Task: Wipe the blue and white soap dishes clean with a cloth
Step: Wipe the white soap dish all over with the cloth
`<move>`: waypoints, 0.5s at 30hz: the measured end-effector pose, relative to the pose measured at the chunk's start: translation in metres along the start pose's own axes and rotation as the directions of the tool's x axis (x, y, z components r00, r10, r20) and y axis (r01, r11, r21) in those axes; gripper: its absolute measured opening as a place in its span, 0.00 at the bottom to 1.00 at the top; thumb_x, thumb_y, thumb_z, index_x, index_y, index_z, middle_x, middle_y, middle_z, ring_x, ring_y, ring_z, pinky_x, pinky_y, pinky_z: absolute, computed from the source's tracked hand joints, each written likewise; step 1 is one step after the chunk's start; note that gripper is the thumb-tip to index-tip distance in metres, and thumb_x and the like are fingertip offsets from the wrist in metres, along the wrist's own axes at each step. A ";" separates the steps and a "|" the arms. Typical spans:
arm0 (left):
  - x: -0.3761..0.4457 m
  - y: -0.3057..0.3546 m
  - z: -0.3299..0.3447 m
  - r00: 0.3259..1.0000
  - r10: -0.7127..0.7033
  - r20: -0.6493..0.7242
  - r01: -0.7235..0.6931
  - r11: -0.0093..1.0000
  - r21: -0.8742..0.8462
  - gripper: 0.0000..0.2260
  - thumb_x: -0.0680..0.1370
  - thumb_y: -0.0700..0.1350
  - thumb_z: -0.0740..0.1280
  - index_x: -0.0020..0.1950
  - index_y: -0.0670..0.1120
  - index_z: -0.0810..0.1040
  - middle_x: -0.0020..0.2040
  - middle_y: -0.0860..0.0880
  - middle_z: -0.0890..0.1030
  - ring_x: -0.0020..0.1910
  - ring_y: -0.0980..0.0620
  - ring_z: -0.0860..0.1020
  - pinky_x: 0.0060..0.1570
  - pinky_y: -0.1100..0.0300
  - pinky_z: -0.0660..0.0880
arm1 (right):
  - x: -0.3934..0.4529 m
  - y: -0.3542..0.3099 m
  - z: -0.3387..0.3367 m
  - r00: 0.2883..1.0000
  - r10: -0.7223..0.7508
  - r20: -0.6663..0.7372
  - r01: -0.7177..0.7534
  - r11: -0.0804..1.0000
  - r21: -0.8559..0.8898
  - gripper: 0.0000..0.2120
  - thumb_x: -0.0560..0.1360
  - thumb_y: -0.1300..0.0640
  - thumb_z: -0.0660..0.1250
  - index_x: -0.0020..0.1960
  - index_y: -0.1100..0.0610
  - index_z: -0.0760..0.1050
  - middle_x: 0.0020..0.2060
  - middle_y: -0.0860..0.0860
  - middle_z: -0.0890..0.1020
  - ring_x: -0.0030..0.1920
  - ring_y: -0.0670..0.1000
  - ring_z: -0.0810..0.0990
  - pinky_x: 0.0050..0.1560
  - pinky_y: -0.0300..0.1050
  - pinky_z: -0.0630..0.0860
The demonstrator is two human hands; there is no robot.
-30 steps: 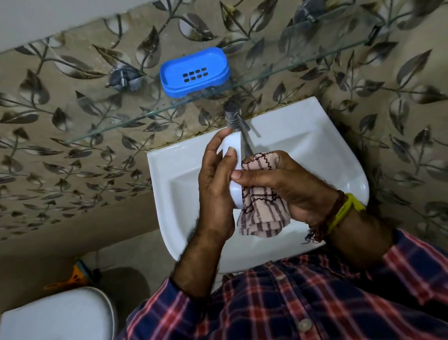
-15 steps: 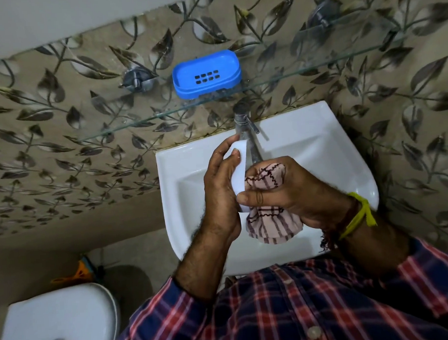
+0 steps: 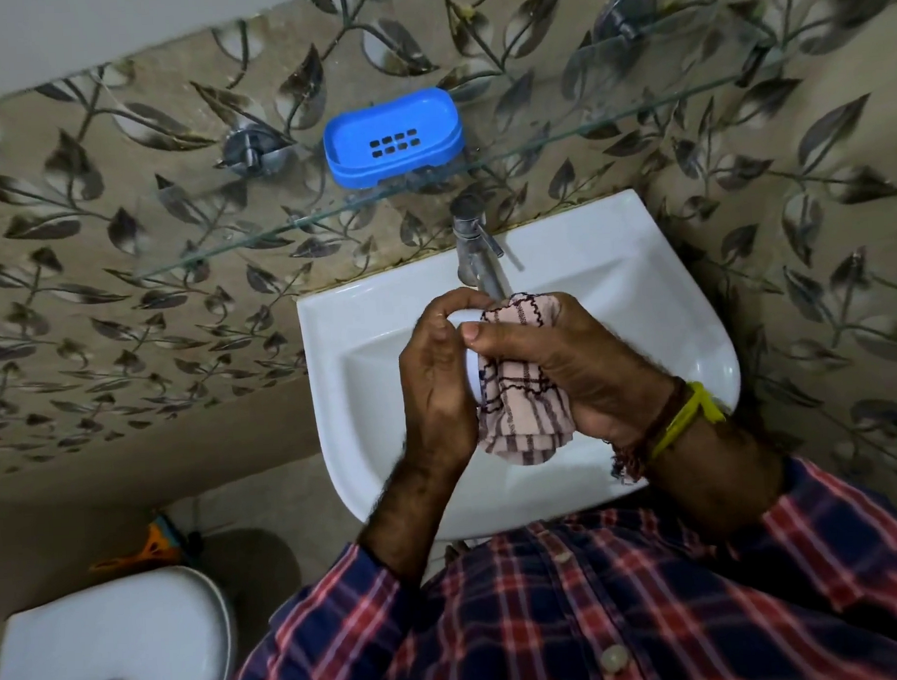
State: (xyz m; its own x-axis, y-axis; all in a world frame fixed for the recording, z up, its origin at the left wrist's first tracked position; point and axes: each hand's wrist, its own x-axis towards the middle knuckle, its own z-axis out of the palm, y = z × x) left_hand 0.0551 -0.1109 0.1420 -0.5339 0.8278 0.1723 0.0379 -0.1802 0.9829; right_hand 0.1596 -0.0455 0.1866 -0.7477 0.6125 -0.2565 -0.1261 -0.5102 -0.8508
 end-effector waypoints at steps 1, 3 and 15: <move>-0.002 0.000 -0.001 0.999 -0.032 -0.001 0.032 0.999 -0.004 0.35 0.79 0.71 0.56 0.58 0.40 0.79 0.54 0.35 0.84 0.54 0.34 0.83 0.57 0.34 0.78 | -0.002 0.000 0.000 1.000 -0.017 0.019 0.018 0.999 -0.044 0.14 0.77 0.64 0.69 0.36 0.53 0.84 0.33 0.52 0.83 0.37 0.55 0.80 0.43 0.49 0.80; -0.004 0.002 -0.001 0.996 -0.081 -0.023 0.081 0.997 -0.005 0.33 0.79 0.72 0.55 0.58 0.44 0.80 0.53 0.35 0.84 0.54 0.35 0.84 0.57 0.33 0.78 | -0.005 0.002 0.001 1.000 -0.028 0.008 0.028 0.999 -0.046 0.16 0.78 0.63 0.69 0.33 0.51 0.83 0.28 0.47 0.81 0.31 0.49 0.79 0.40 0.47 0.80; 0.000 0.011 -0.004 0.965 -0.262 0.008 0.261 0.959 -0.107 0.35 0.80 0.70 0.47 0.68 0.45 0.77 0.61 0.39 0.84 0.62 0.40 0.82 0.65 0.37 0.76 | 0.002 0.007 0.008 0.992 -0.076 -0.101 0.065 0.992 -0.107 0.10 0.75 0.67 0.70 0.36 0.66 0.74 0.31 0.58 0.75 0.34 0.54 0.76 0.40 0.47 0.77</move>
State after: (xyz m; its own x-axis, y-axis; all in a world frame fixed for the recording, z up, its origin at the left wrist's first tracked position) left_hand 0.0520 -0.1150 0.1524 -0.5189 0.8501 -0.0903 -0.1932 -0.0137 0.9811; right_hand 0.1523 -0.0531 0.1836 -0.6664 0.7072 -0.2361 -0.1039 -0.4017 -0.9099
